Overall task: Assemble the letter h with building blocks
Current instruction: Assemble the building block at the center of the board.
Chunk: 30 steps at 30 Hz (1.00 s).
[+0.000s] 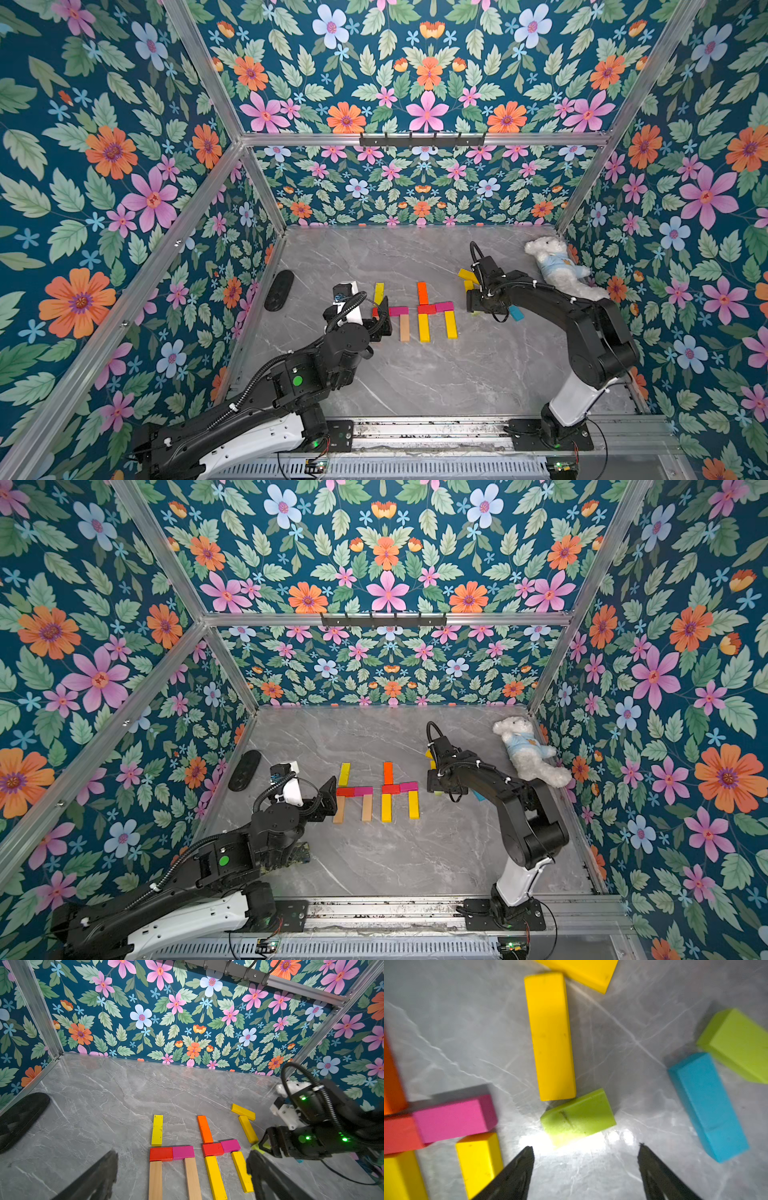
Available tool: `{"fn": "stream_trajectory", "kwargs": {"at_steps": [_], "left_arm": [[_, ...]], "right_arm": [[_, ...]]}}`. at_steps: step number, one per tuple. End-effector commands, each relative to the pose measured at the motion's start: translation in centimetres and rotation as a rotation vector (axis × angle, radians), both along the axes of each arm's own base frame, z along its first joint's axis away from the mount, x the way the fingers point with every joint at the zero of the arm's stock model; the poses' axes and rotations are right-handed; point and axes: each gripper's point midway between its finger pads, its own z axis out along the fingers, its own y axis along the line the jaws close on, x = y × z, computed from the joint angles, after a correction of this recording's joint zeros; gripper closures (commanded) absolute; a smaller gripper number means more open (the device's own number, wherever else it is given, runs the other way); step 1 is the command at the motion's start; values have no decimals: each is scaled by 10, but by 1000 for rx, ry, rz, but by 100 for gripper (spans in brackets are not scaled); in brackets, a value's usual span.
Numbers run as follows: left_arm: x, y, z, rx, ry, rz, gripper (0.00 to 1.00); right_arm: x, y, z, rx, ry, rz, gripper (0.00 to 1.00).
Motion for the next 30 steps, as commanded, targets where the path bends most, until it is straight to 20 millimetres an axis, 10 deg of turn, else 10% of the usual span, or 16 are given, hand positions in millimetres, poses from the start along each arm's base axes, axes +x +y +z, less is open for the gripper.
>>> {"fn": "stream_trajectory", "kwargs": {"at_steps": [1, 10, 15, 24, 30], "left_arm": [[0, 2, 5, -18, -11, 10, 1], [0, -1, 4, -18, -7, -3, 1], [-1, 6, 4, -23, -11, 16, 1], [0, 5, 3, -21, -14, 16, 1], [-1, 5, 4, -26, -15, 15, 1]], "right_arm": [[-2, -38, 3, 13, 22, -180, 19], [13, -99, -4, 136, 45, -429, 18], [2, -60, 17, 60, -20, -251, 25], [-42, -21, -20, 28, 44, -141, 66], [-39, 2, -33, 18, 74, -85, 73]]}}
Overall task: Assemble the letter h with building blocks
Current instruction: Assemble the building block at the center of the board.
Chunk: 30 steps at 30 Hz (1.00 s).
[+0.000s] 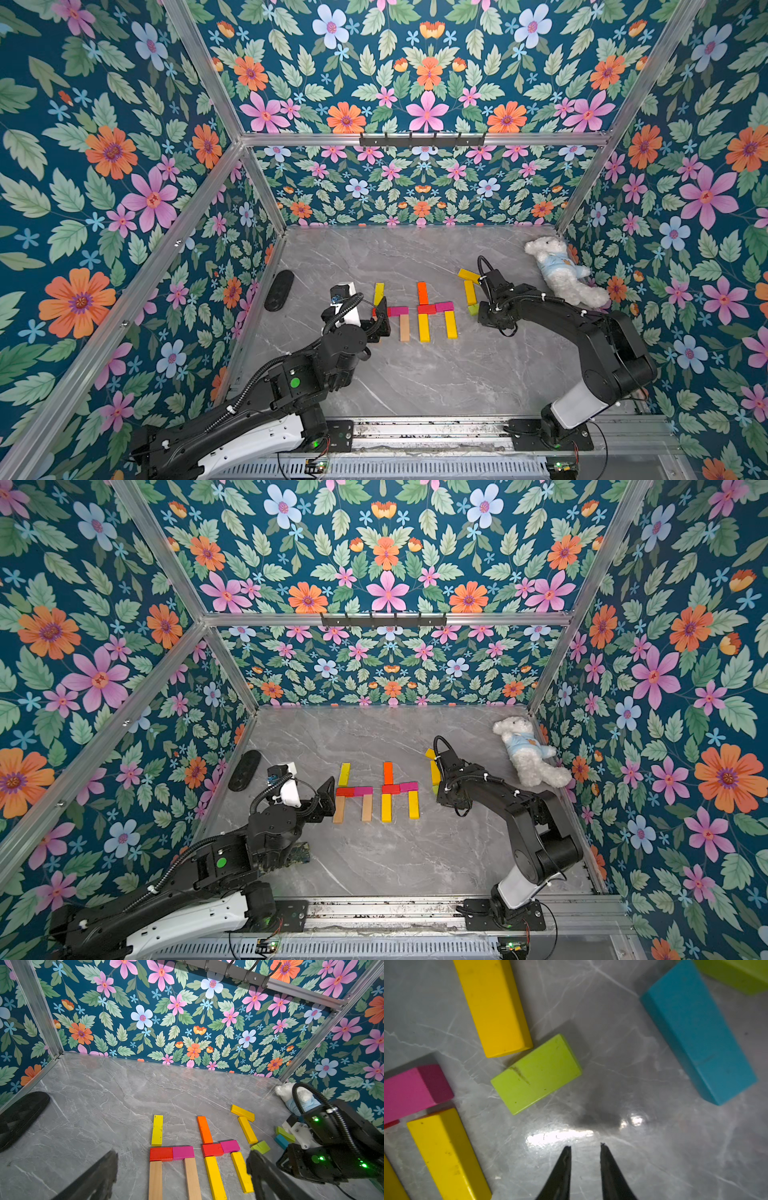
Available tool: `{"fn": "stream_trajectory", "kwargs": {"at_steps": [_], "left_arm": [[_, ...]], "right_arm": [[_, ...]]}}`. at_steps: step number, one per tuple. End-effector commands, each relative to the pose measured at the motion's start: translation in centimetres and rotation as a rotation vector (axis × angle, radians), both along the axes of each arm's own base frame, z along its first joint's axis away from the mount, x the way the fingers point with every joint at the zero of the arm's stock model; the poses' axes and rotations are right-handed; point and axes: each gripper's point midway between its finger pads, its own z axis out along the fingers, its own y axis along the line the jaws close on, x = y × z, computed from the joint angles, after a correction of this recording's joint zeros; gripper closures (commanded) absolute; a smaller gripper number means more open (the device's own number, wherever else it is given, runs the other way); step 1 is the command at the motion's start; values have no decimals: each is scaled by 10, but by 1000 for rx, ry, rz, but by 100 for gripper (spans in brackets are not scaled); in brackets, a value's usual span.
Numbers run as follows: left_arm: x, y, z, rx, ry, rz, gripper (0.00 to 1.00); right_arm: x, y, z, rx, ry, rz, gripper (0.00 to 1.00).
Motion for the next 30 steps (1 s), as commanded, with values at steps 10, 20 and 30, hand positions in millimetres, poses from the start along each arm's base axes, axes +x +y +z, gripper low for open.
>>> {"fn": "stream_trajectory", "kwargs": {"at_steps": [10, 20, 30], "left_arm": [[0, 5, 5, -18, -9, 16, 1], [0, 5, 4, -13, -9, 19, 1], [0, 5, 4, -13, -7, 18, 0]], "right_arm": [[24, 7, -15, -32, 7, -29, 77], [31, 8, -18, -40, 5, -39, 77], [36, 11, -18, -34, 2, -51, 77]]}}
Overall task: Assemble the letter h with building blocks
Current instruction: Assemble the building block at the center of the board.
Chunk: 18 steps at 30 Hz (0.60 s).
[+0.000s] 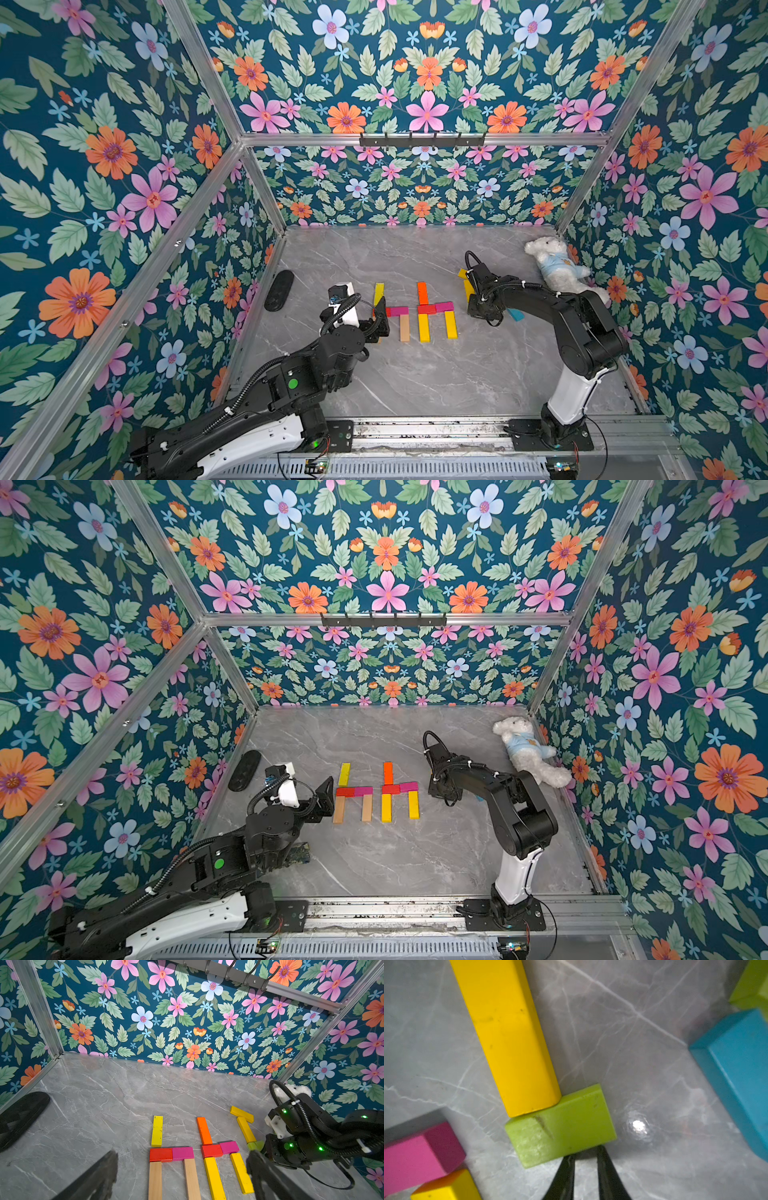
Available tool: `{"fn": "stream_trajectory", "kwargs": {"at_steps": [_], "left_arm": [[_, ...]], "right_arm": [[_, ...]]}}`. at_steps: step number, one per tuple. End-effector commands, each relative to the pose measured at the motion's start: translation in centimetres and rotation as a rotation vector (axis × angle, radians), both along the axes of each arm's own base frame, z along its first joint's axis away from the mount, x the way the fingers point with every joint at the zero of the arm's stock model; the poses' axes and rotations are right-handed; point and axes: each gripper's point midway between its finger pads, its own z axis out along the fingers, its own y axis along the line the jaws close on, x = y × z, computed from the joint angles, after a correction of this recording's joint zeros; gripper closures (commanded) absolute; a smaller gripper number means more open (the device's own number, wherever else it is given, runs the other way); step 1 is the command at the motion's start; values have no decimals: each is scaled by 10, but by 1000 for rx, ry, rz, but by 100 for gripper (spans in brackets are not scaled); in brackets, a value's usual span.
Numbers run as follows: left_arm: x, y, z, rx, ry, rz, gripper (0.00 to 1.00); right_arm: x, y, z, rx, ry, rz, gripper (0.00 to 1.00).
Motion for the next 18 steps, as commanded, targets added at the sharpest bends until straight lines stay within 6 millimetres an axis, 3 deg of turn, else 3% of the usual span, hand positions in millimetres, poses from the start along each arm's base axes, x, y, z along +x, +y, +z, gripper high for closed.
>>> {"fn": "stream_trajectory", "kwargs": {"at_steps": [1, 4, 7, 10, 13, 18], "left_arm": [[1, 3, 2, -7, -5, 18, 1], [1, 3, 2, -7, -5, 17, 1], [0, 2, 2, -7, -3, 13, 1], [0, 1, 2, -9, -1, 5, 1], [0, 1, 3, -14, -3, 4, 1], [-1, -1, 4, -32, -2, -6, 1]], "right_arm": [[-1, -2, 0, -5, 0, -21, 77], [0, -1, 5, 6, -12, -18, 72], [-3, 2, 23, 29, -46, -11, 55], [-4, -4, 53, 52, -119, -30, 39], [-2, -31, 67, 71, -140, -99, 26], [12, -87, 58, 127, -103, -256, 13]]}}
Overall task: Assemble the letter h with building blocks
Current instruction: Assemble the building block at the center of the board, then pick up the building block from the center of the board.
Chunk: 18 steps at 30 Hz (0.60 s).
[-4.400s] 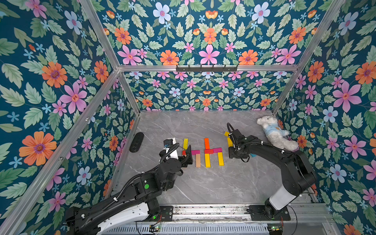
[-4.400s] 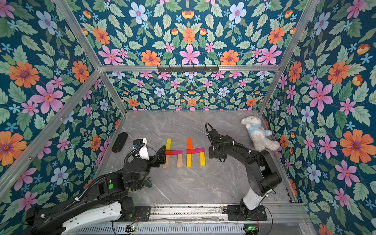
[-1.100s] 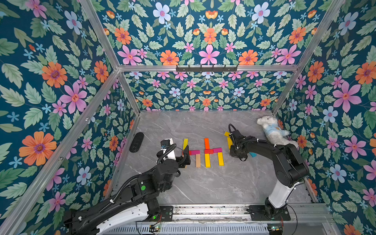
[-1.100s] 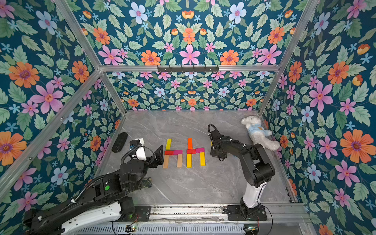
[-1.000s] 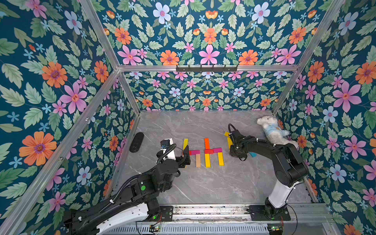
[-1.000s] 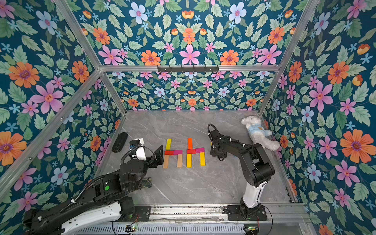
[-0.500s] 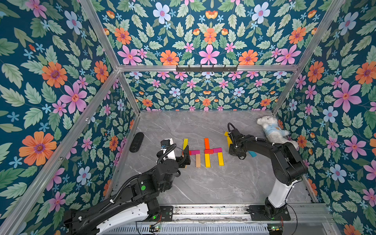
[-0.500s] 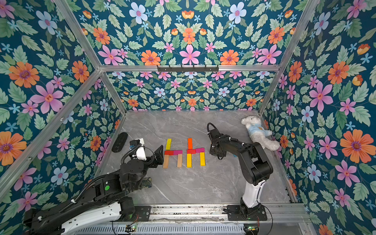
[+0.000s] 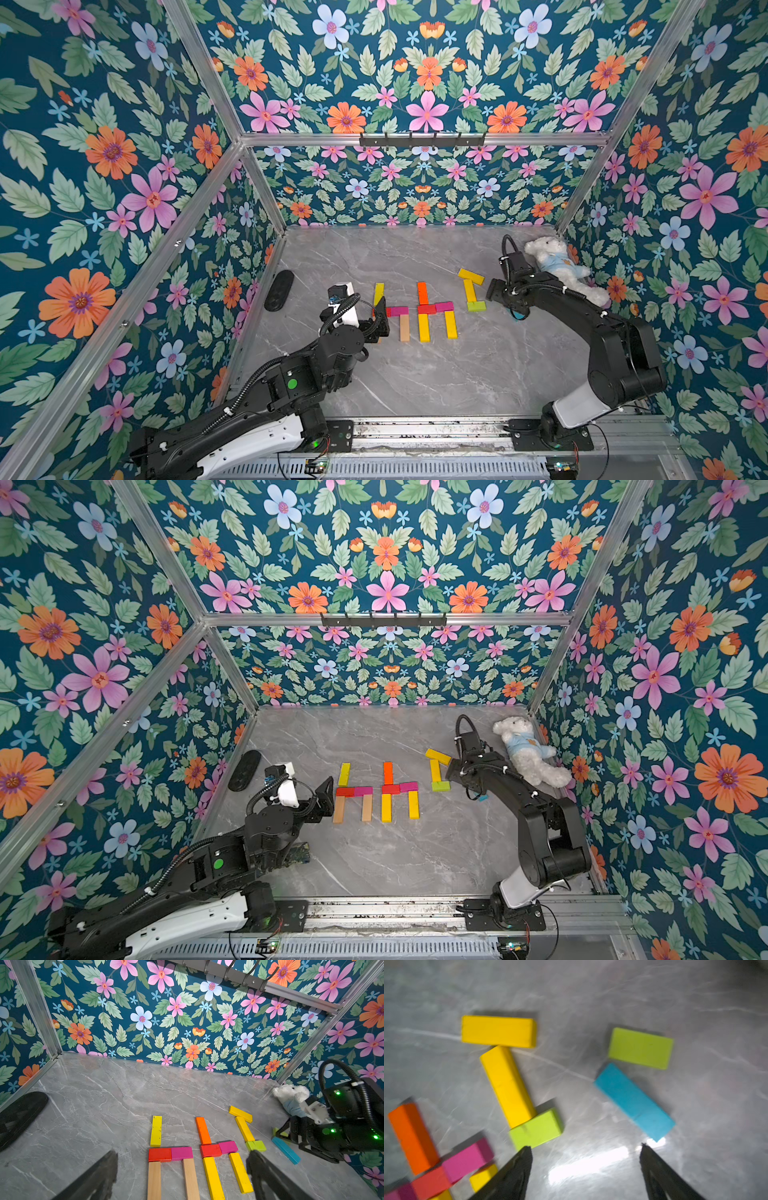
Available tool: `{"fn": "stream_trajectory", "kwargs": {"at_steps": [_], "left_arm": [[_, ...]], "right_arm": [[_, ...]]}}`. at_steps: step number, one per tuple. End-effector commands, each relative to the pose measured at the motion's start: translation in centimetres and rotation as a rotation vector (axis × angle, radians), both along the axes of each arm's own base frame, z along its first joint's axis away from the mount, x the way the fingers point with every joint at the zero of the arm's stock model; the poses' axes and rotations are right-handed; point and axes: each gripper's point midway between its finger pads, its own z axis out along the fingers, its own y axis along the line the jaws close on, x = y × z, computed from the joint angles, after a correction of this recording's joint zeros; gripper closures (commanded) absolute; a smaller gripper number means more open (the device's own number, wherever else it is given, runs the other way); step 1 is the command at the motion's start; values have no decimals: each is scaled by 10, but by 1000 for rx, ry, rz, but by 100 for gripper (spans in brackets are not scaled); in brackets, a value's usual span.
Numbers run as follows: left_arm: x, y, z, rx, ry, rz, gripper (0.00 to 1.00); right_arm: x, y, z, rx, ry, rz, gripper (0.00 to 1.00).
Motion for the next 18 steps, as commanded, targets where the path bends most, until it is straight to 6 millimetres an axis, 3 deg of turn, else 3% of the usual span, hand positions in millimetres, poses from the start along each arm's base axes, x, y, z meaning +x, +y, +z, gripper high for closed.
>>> {"fn": "stream_trajectory", "kwargs": {"at_steps": [1, 7, 11, 18], "left_arm": [[0, -1, 4, -26, -2, -3, 1], [-1, -1, 5, -26, 6, -7, 1], [-2, -1, 6, -27, 9, -13, 1], [-1, -1, 8, -22, 9, -8, 1]], "right_arm": [[3, -14, -8, 57, 37, -36, 13], [21, -32, -31, 41, 118, -57, 13], [32, -41, -34, 49, 118, -82, 13], [37, -50, -49, 18, 167, -67, 10]]}}
